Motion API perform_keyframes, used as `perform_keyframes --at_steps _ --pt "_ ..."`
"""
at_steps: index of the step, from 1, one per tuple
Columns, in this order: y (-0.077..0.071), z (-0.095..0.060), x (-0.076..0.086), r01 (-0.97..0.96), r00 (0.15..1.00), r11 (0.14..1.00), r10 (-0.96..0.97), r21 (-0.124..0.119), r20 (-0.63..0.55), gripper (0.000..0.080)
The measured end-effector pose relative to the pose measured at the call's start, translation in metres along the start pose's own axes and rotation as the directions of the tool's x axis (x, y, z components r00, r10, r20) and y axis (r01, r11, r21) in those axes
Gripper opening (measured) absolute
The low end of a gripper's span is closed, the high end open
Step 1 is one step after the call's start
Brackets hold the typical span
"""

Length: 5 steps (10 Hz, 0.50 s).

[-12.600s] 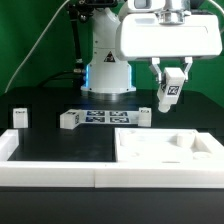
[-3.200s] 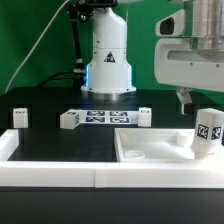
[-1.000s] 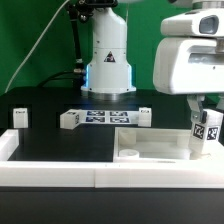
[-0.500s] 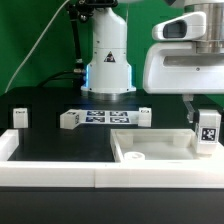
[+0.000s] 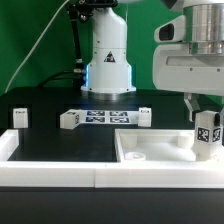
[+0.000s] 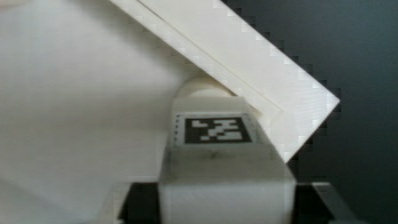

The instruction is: Assemble one leg

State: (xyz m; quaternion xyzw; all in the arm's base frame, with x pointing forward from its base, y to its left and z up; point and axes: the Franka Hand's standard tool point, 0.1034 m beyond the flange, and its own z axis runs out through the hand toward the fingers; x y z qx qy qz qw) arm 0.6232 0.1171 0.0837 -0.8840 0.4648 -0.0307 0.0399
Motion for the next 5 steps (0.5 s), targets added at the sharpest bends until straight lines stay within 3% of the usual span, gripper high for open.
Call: perform_keyframes --at_steps 2,5 --pt "0.0006 0.0002 -0.0011 -0.193 0.981 0.981 0.193 0.001 0.022 0.0294" --pt "0.0013 0.0003 -0.001 -0.313 0.948 0.95 0.313 0.001 0.051 0.0294"
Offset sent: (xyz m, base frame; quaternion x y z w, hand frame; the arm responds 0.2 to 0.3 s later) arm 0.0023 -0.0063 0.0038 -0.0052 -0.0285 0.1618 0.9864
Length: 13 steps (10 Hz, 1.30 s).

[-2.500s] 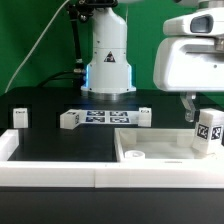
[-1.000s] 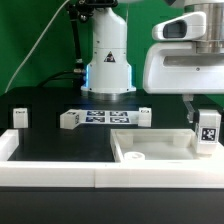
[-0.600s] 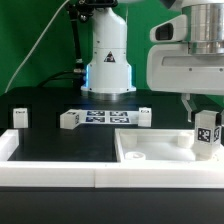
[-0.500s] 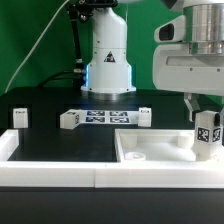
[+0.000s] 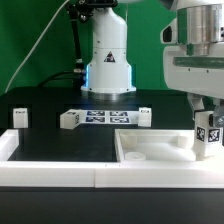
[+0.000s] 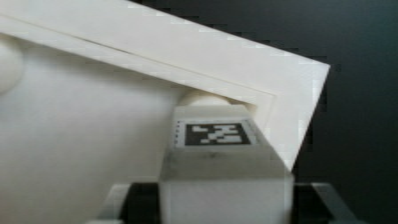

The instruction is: Assemble one leg

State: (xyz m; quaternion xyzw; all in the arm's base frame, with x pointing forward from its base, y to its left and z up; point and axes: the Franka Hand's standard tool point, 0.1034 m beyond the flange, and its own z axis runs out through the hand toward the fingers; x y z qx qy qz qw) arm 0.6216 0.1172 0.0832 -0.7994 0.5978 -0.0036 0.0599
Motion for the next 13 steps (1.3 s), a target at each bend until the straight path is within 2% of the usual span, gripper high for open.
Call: perform_keyframes --at_steps 1,2,3,4,5,7,8,11,12,13 --pt "-0.0001 0.0 -0.0005 0.019 1.0 1.0 -0.019 0.0 0.0 0.0294" --pt "-0.0001 0.0001 -0.0004 0.062 0.998 0.998 -0.062 0.0 0.0 0.047" --pt "-0.0001 0.0001 -0.0005 0.103 0.995 0.995 -0.103 0.0 0.0 0.0587" --pt "0.0002 0.0002 -0.0015 0.166 0.986 0.986 -0.166 -0.003 0.002 0.0587" --pt "0.0003 0.0001 -0.0013 0.31 0.951 0.951 -0.31 -0.004 0.0 0.0639" --pt "-0.0002 -0.0005 -0.0014 0.543 0.84 0.84 -0.543 -0.006 0.003 0.0646" --pt "-0.0008 -0.0012 -0.0036 0.627 0.779 0.779 -0.627 -0.019 0.0 0.0646" --pt "-0.0013 -0.0018 -0.005 0.857 0.514 0.513 -0.858 -0.049 -0.001 0.0649" --pt "-0.0015 -0.0024 -0.0036 0.918 0.392 0.391 -0.92 -0.062 0.005 0.0649" --pt "-0.0017 -0.0024 -0.005 0.938 0.341 0.339 -0.94 -0.073 0.006 0.0649"
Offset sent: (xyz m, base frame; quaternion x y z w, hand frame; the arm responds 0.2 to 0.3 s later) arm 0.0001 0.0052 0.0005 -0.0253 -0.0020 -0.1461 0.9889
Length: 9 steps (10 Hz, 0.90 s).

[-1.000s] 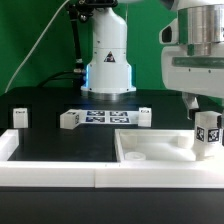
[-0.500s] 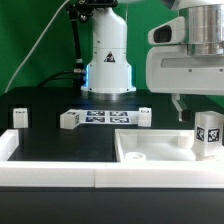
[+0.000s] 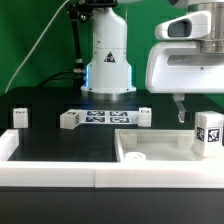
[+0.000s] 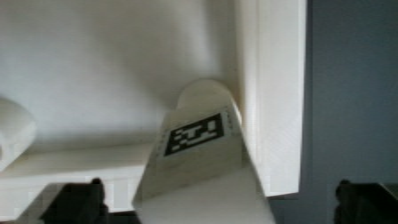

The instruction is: Assemble one leg

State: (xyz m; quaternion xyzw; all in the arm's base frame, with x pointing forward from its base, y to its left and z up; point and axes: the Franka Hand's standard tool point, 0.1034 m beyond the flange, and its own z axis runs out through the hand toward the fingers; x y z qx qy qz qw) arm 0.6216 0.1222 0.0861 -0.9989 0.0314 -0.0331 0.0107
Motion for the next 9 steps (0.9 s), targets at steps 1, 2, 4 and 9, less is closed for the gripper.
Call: perform_keyframes --at_steps 1,2,4,9 --pt "0.001 0.0002 0.0001 0.146 0.989 0.989 -0.146 -0.009 0.0 0.0649" --pt "0.0014 0.0009 -0.0003 0.191 0.982 0.982 -0.191 -0.009 -0.001 0.0649" --pt "0.0016 0.0009 -0.0003 0.19 0.982 0.982 -0.19 -0.009 -0.001 0.0623" --pt "0.0009 0.001 -0.0003 -0.028 1.0 1.0 0.028 -0.002 -0.005 0.0291"
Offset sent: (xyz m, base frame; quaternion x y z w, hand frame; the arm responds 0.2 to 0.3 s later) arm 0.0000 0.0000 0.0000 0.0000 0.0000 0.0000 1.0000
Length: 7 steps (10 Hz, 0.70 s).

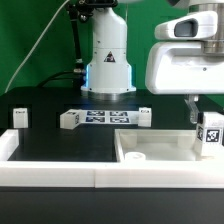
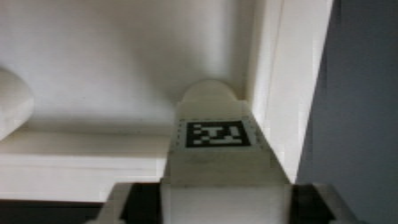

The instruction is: Assemble one leg

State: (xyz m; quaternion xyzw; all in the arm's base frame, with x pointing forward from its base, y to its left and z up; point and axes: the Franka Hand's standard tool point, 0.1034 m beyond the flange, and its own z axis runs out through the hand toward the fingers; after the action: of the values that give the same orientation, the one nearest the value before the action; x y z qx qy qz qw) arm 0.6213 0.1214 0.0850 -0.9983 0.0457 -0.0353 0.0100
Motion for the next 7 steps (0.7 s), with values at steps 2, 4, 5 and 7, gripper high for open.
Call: perform_keyframes --at_steps 2,4,5,7 --pt "0.001 0.0007 -0.0002 -0.295 0.955 0.955 0.295 0.014 -0.011 0.0291" --pt "0.003 0.0016 -0.0009 -0.562 0.827 0.826 0.563 0.05 -0.008 0.0291" --pt "0.0035 0.0018 -0.0008 -0.677 0.735 0.734 0.679 0.054 -0.003 0.0291" --pt "0.0042 0.0018 -0.0011 -0.834 0.551 0.549 0.834 0.06 0.017 0.0291"
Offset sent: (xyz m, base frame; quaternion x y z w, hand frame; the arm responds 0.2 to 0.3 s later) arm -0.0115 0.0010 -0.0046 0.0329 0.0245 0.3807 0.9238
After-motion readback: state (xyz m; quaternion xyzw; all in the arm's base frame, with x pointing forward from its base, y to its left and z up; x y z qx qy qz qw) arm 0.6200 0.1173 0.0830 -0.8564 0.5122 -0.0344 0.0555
